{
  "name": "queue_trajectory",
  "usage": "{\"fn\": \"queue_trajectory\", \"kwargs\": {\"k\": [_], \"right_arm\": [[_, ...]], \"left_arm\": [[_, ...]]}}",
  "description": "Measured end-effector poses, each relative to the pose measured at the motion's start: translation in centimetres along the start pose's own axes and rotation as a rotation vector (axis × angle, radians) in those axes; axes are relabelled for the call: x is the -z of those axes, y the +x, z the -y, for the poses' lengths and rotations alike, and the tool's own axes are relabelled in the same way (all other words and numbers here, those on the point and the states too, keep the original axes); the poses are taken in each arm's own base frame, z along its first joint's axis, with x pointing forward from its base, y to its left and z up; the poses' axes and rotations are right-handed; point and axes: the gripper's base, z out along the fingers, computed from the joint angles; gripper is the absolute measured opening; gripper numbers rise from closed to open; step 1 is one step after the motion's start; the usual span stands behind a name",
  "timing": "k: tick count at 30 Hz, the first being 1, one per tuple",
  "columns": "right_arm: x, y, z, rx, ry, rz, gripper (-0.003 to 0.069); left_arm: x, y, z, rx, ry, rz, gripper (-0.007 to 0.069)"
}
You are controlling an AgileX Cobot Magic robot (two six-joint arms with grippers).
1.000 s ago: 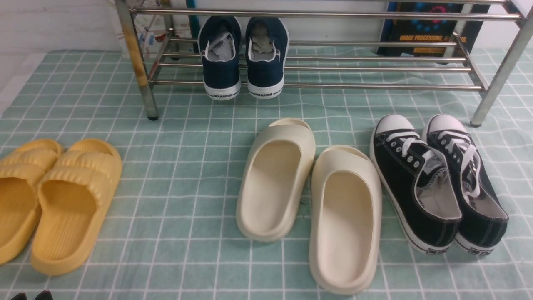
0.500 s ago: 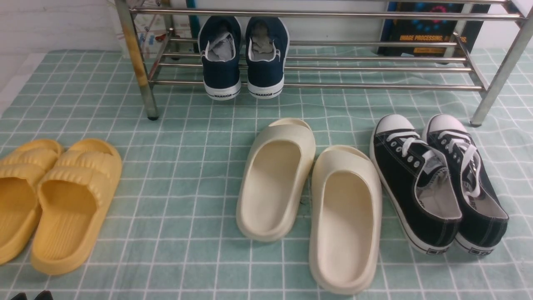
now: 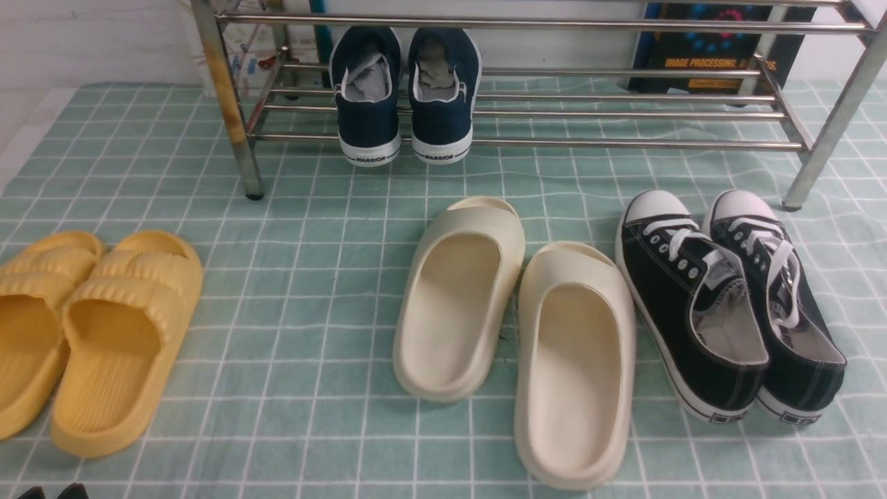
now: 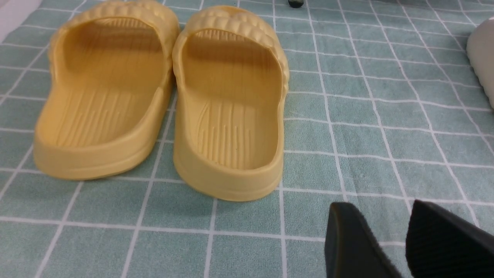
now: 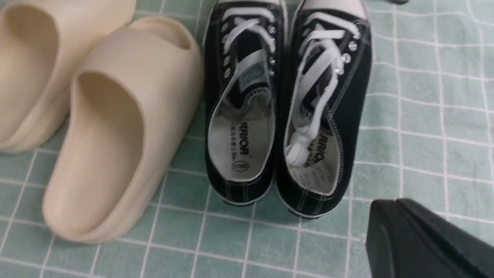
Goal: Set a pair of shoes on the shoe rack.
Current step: Use the right arm to grab the shoe closest to it
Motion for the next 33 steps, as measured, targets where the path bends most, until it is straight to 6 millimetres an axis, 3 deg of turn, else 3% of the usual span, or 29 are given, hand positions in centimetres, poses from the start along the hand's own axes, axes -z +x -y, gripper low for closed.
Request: {"fn": "queue_trajectory", "kwargs": {"k": [1, 3, 6, 8, 11, 16, 17, 23, 27, 30, 33], "right_arm": [[0.0, 0.0, 0.0, 0.000, 0.000, 0.000, 0.0003], [-2.4, -1.5, -1.9, 0.120, -0.035, -0.111, 0.0006], [-4.7, -2.1, -3.0, 0.164, -0.027, -0.195, 0.0008], [-7.9, -2.6, -3.8, 0.166, 0.012, -0.291, 0.0022], [-11.1, -2.6, -4.2, 0.161, 0.042, -0.373, 0.0067], [-15.9, -1.9, -4.5, 0.160, 0.048, -0.462, 0.0246], [-17.0, -1.7, -4.6, 0.162, 0.047, -0.470, 0.0312], [-19.9, -1.4, -4.8, 0.164, 0.040, -0.468, 0.0495], [-21.2, -1.0, -5.0, 0.137, 0.020, -0.483, 0.0507], [-21.7, -0.7, -5.4, 0.129, 0.007, -0.501, 0.0477], [-22.1, -0.4, -6.1, 0.149, 0.000, -0.521, 0.0366]], "left_arm": [[0.0, 0.0, 0.0, 0.000, 0.000, 0.000, 0.0239], [0.0, 0.0, 0.0, 0.000, 0.000, 0.000, 0.0239], [0.0, 0.0, 0.0, 0.000, 0.000, 0.000, 0.0239], [0.0, 0.0, 0.0, 0.000, 0.000, 0.000, 0.0239], [0.0, 0.0, 0.0, 0.000, 0.000, 0.000, 0.0239], [0.0, 0.0, 0.0, 0.000, 0.000, 0.000, 0.0239], [0.0, 0.0, 0.0, 0.000, 0.000, 0.000, 0.0239], [0.0, 0.0, 0.0, 0.000, 0.000, 0.000, 0.0239], [0.0, 0.0, 0.0, 0.000, 0.000, 0.000, 0.0239], [0.0, 0.0, 0.0, 0.000, 0.000, 0.000, 0.0239], [0.0, 0.0, 0.0, 0.000, 0.000, 0.000, 0.0239]]}}
